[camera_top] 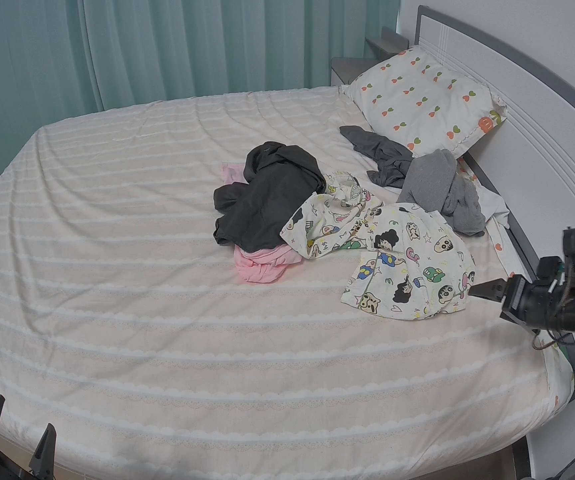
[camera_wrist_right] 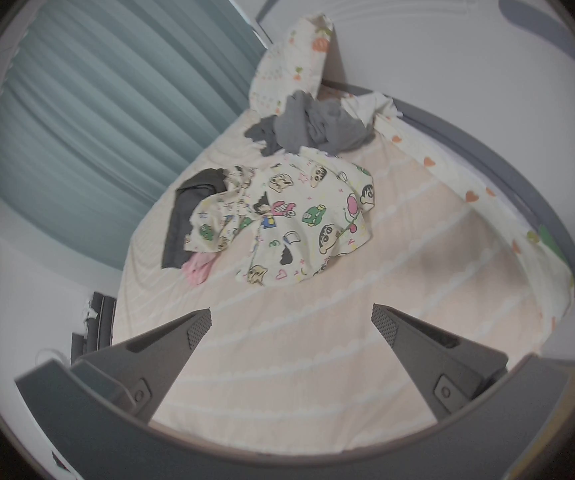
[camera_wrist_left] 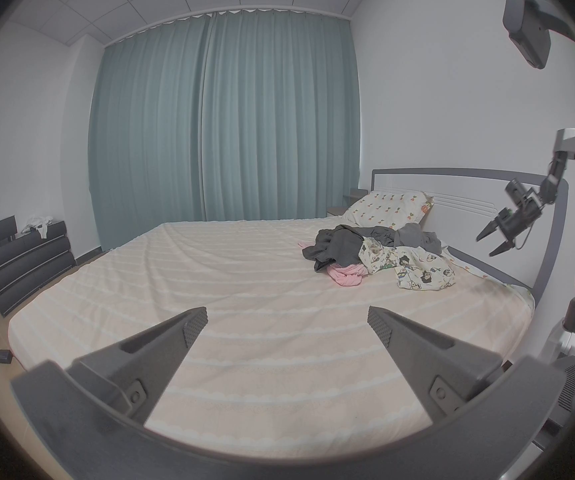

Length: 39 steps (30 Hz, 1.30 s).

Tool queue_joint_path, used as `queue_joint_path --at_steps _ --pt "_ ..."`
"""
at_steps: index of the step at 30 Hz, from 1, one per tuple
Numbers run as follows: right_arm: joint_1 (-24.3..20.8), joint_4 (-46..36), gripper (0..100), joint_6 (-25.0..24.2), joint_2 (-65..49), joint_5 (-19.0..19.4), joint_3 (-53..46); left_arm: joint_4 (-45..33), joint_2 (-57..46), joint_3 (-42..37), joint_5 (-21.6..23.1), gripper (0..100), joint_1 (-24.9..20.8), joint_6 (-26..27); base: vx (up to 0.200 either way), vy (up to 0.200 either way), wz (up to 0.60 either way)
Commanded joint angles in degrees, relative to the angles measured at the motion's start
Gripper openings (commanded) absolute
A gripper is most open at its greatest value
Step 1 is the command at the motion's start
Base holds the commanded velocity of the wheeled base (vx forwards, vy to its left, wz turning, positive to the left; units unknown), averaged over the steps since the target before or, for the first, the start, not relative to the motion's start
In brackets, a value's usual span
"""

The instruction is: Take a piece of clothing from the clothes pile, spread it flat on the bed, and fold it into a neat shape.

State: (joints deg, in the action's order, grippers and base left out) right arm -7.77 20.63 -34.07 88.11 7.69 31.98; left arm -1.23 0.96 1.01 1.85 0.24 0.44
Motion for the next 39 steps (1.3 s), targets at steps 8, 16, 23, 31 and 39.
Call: queue_joint_path --at_steps 8,16,23,31,39 --pt "-6.3 6.2 100 -11.4 37.7 -10.3 21.3 0.0 -0.6 -0.6 0.0 100 0.0 0.0 0.0 0.0 0.0" --pt "-8.3 4.5 100 -12.1 39.2 -10.7 23.3 0.0 -0.6 -0.6 0.0 100 0.0 0.0 0.0 0.0 0.0" --pt "-10.1 3.5 100 -17.6 41.8 -16.0 28.5 0.0 -0.6 -0.6 0.0 100 0.0 0.0 0.0 0.0 0.0" --pt "-10.5 3.4 100 -20.6 45.4 -19.2 33.1 0.0 -0.6 -0.6 0.0 100 0.0 0.0 0.0 0.0 0.0" --pt "-12.2 3.5 100 -20.8 50.1 -25.6 39.7 0.0 -0.6 -0.6 0.0 100 0.0 0.0 0.0 0.0 0.0"
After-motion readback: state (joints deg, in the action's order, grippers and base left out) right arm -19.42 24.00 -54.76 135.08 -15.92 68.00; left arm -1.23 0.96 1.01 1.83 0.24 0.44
